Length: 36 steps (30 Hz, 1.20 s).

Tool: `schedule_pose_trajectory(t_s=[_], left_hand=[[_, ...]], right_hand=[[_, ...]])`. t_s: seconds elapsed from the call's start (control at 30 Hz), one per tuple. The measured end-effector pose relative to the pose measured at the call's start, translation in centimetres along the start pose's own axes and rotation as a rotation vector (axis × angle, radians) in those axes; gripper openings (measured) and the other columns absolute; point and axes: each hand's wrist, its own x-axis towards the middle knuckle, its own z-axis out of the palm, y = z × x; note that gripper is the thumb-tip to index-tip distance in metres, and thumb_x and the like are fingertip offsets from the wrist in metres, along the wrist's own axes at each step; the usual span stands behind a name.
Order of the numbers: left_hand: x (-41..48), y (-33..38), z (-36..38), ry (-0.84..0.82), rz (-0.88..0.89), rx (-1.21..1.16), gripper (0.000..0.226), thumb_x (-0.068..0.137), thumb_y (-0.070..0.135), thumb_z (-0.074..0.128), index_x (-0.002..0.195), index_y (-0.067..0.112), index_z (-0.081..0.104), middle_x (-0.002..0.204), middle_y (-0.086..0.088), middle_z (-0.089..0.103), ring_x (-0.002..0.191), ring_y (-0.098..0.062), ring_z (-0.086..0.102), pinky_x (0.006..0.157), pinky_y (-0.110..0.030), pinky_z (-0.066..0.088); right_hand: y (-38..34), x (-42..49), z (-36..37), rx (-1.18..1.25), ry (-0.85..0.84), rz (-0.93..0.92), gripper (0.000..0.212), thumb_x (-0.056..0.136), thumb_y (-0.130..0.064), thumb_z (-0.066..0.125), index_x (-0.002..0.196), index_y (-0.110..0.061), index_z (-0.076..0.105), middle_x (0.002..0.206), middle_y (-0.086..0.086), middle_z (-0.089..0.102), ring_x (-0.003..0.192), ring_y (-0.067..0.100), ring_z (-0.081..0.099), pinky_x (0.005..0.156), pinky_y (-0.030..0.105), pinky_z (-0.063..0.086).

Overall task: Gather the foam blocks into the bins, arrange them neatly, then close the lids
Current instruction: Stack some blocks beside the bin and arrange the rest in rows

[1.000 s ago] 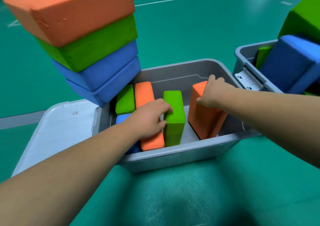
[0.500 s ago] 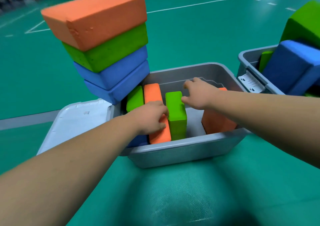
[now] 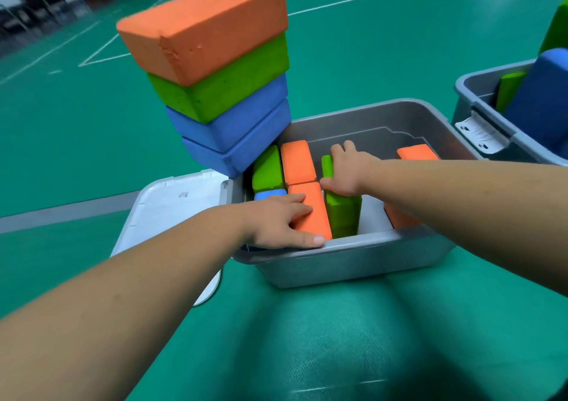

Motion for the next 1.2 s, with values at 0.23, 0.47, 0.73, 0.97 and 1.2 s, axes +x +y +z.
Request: schedule_pose_trajectory(t_s=[0.23, 0.47, 0.73, 0.97, 1.2], left_hand=[[0.2, 1.3, 1.2, 0.076, 0.003, 0.103, 0.119, 0.073, 0.082, 0.069, 0.162, 0.018, 0.024, 0.174, -0.004, 0.002, 0.158, -0.025, 0.014, 0.125, -0.043, 0.027], [0.6, 1.5, 1.5, 0.107, -0.016, 0.149, 0.111, 0.072, 0.082, 0.069, 0.152, 0.011, 0.038, 0.169, -0.011, 0.02, 0.15, -0.031, 0.033, 0.116, -0.043, 0.038], [0.2, 1.2, 1.5, 0.139, -0.039, 0.139, 0.109, 0.06, 0.095, 0.063, 0.133, 0.015, 0.049, 0.144, 0.0, 0.044, 0.122, -0.026, 0.054, 0.095, -0.044, 0.05], [2.0, 2.5, -0.4, 0.226, -0.105, 0.0, 0.084, 0.093, 0.083, 0.029, 0.133, 0.015, 0.056, 0.133, -0.011, 0.052, 0.115, -0.032, 0.054, 0.1, -0.045, 0.044], [5.9, 3.8, 0.7, 0.284, 0.087, 0.075, 0.065, 0.1, 0.056, 0.055, 0.155, 0.025, 0.042, 0.158, -0.007, 0.038, 0.141, -0.034, 0.042, 0.116, -0.049, 0.037]], right_hand=[[-0.8, -0.5, -1.1, 0.043, -0.006, 0.075, 0.091, 0.083, -0.067, 0.058, 0.151, -0.013, 0.032, 0.148, 0.022, 0.03, 0.11, 0.045, 0.059, 0.07, 0.046, 0.063], [-1.6, -1.7, 0.3, -0.075, -0.258, 0.015, 0.092, 0.069, -0.065, 0.056, 0.145, -0.016, 0.037, 0.132, 0.015, 0.039, 0.094, 0.043, 0.064, 0.071, 0.049, 0.062], [-0.9, -1.4, -0.5, 0.086, -0.3, 0.036, 0.061, 0.084, -0.053, 0.054, 0.129, -0.015, 0.042, 0.114, 0.016, 0.055, 0.084, 0.039, 0.071, 0.059, 0.043, 0.061], [0.3, -1.2, -1.5, 0.072, -0.264, -0.026, 0.047, 0.101, -0.035, 0.028, 0.142, -0.019, 0.045, 0.116, 0.015, 0.057, 0.087, 0.032, 0.071, 0.066, 0.045, 0.064], [4.4, -1.9, -3.7, -0.051, -0.011, -0.021, 0.04, 0.101, -0.021, 0.038, 0.125, -0.006, 0.066, 0.132, 0.02, 0.063, 0.118, 0.036, 0.06, 0.095, 0.035, 0.049]])
